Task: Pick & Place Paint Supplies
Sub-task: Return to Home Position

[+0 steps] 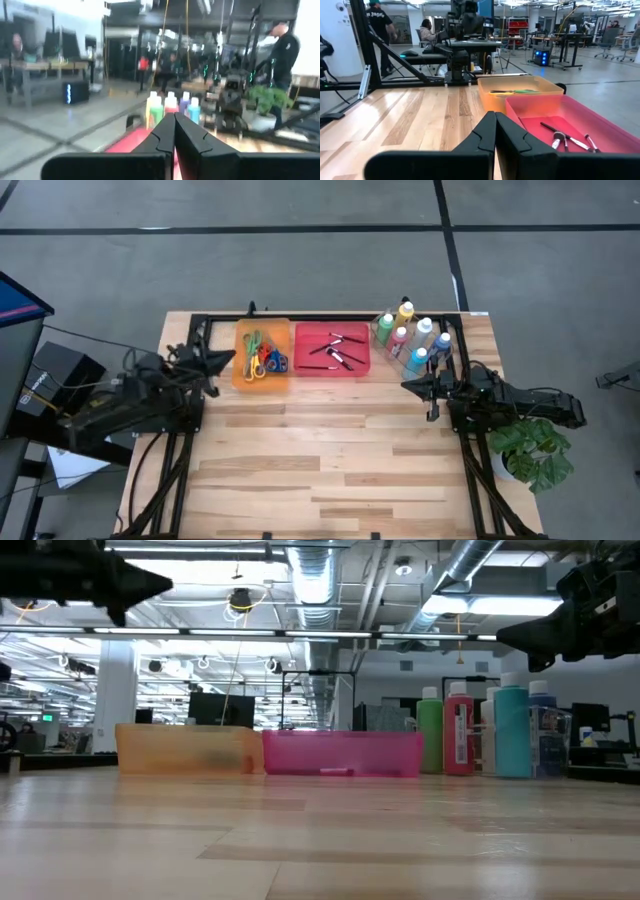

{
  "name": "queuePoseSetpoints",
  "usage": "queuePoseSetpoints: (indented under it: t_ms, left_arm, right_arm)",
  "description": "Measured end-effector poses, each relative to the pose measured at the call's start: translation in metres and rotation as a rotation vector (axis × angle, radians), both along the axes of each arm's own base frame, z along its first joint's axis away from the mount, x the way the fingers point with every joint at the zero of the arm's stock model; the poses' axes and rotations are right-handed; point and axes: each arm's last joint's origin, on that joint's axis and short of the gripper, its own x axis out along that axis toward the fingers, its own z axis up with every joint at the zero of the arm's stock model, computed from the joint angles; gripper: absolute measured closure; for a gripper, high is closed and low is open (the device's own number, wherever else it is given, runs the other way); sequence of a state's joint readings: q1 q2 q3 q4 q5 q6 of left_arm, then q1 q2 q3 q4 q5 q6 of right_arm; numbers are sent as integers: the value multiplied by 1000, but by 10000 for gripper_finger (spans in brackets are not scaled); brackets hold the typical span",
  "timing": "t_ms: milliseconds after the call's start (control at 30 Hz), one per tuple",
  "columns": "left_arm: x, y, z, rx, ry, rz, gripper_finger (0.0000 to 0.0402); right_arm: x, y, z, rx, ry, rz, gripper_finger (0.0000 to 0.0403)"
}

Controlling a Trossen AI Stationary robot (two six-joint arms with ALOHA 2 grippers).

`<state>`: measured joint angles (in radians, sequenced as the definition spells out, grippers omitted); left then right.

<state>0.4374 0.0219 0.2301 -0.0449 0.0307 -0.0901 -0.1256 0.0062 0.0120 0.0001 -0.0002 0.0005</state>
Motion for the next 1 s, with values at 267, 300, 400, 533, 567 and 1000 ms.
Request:
queuePoseSetpoints:
  t_ms: [267, 300, 400, 533, 567, 1000]
  left_arm:
    - [23, 12, -48, -9, -41, 33, 401]
    - [24, 13, -50, -17, -18, 44, 401]
    - [24, 12, -50, -11, -16, 13, 401]
    - [21, 8, -42, 3, -107, -57, 401]
    - [20, 6, -43, -4, -107, -74, 401]
    - [24, -20, -58, 18, 51, -219, 401]
  right_arm:
    - [0, 0, 0, 0, 0, 0, 403]
    - [0, 0, 0, 0, 1, 0, 403]
    - [0, 0, 0, 0, -1, 0, 403]
    - [0, 0, 0, 0, 0, 0, 403]
    - [0, 0, 0, 0, 0, 0, 403]
    - [0, 0, 0, 0, 0, 0, 403]
